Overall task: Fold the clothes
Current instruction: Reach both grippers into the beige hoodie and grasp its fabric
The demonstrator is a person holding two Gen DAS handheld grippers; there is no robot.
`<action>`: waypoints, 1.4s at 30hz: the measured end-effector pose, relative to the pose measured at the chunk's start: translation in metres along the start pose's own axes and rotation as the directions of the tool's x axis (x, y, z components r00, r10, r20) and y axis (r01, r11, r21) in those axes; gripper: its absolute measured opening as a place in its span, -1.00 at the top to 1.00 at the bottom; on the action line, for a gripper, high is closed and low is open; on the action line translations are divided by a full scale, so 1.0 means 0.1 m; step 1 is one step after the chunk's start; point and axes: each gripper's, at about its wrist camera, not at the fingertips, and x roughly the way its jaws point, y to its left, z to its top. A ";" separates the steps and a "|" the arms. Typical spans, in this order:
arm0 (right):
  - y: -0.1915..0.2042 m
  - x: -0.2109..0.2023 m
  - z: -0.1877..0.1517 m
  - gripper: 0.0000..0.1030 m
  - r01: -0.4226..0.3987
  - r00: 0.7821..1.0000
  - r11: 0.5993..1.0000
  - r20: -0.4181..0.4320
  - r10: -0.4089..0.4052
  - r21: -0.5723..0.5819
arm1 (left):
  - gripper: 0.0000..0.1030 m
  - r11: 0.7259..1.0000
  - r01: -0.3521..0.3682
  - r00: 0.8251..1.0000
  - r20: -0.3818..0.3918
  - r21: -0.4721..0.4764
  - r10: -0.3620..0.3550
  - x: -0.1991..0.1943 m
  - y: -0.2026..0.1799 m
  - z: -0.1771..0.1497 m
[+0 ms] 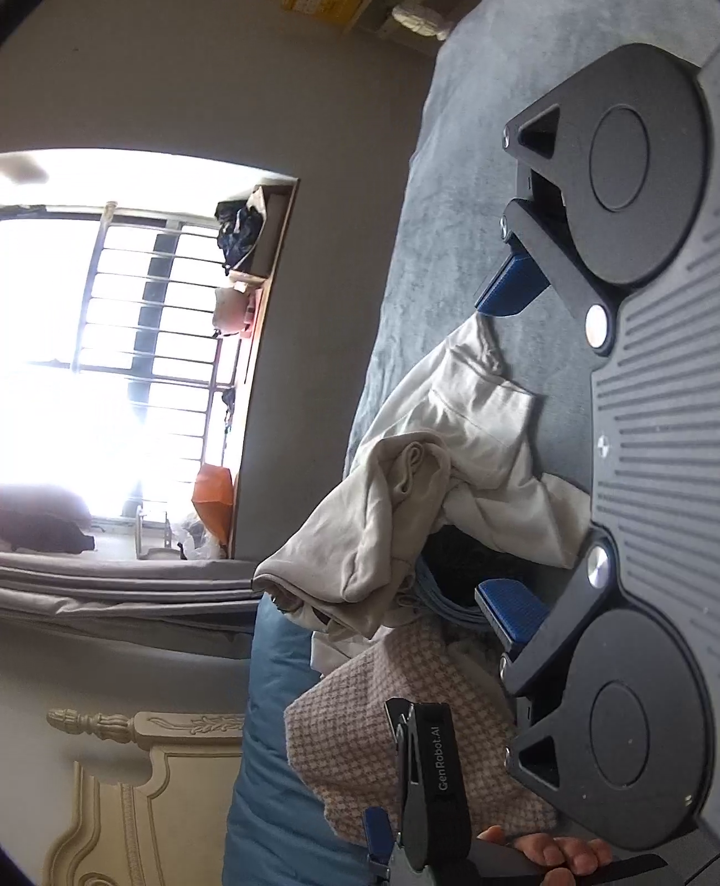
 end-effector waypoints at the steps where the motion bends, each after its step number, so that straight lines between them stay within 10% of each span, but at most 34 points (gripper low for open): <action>1: 0.00 0.10 0.07 -1.00 -0.018 1.000 1.000 0.007 0.018 -0.011 | -0.98 1.000 0.003 1.000 0.012 0.002 -0.003 0.07 -0.01 0.00; 7: 0.12 0.74 0.46 -0.96 -0.124 0.992 0.988 0.024 0.127 -0.087 | -0.73 0.995 0.052 0.996 0.069 0.086 -0.058 0.41 -0.14 -0.04; 12: 0.33 1.26 0.69 -0.87 -0.190 0.981 0.973 -0.002 0.192 -0.129 | -0.05 0.989 0.102 0.994 0.025 0.112 -0.105 0.69 -0.19 -0.12; 22: 0.81 2.15 0.85 -0.36 -0.278 0.958 0.935 -0.133 0.253 -0.219 | 0.03 0.979 0.159 0.987 -0.016 0.130 -0.158 1.01 -0.24 -0.16; 28: 0.99 2.53 0.86 -0.20 -0.236 0.959 0.932 -0.221 0.178 -0.276 | 0.24 0.978 0.183 0.982 -0.068 0.105 -0.176 1.18 -0.29 -0.17; 31: 1.00 2.62 0.84 0.41 -0.192 0.961 0.947 -0.245 0.128 -0.258 | 0.40 0.974 0.190 0.981 -0.065 0.122 -0.184 1.17 -0.32 -0.18; 42: 0.43 1.97 1.02 0.71 -0.017 0.999 0.995 -0.029 0.014 -0.096 | 0.87 0.972 0.226 0.971 0.062 0.062 -0.230 0.72 -0.38 -0.01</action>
